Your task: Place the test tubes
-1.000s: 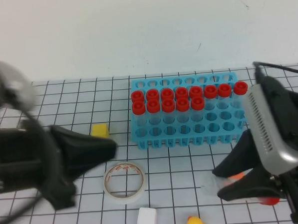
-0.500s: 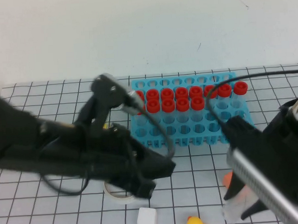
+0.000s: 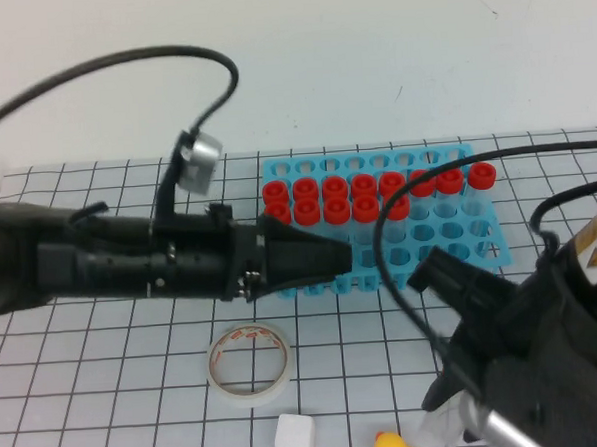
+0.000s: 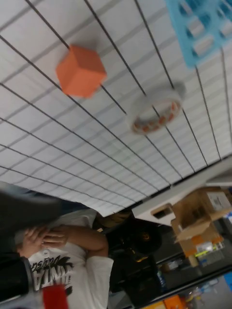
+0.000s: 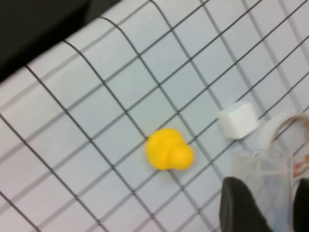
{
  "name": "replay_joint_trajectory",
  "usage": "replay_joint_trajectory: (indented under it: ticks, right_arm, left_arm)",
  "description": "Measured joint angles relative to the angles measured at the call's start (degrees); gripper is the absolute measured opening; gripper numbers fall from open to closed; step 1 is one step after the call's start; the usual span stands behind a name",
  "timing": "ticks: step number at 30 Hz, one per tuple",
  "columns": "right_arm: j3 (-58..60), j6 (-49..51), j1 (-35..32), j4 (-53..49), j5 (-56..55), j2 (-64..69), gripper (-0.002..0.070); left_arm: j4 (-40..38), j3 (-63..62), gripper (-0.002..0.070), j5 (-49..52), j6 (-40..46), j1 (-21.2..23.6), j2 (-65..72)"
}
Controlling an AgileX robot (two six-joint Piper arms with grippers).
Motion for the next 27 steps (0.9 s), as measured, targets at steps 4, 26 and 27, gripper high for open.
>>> replay_joint_trajectory:
  ticks: [4,26,27]
  right_arm:
    - [0.0,-1.4,3.4,-3.3,-1.2,-0.2,0.0221]
    - [-0.5,-2.8,9.6,-11.9,-4.3,2.6,0.022]
    - [-0.5,-2.8,9.6,-11.9,-4.3,2.6,0.022]
  left_arm:
    - [-0.3,-0.2,0.0488,0.0,-0.1,-0.8,4.6]
    - [-4.1,-1.4,0.0543,0.5,-3.5,-11.0,5.1]
    - [-3.6,-1.4,0.0543,0.5,-3.6,-11.0,5.1]
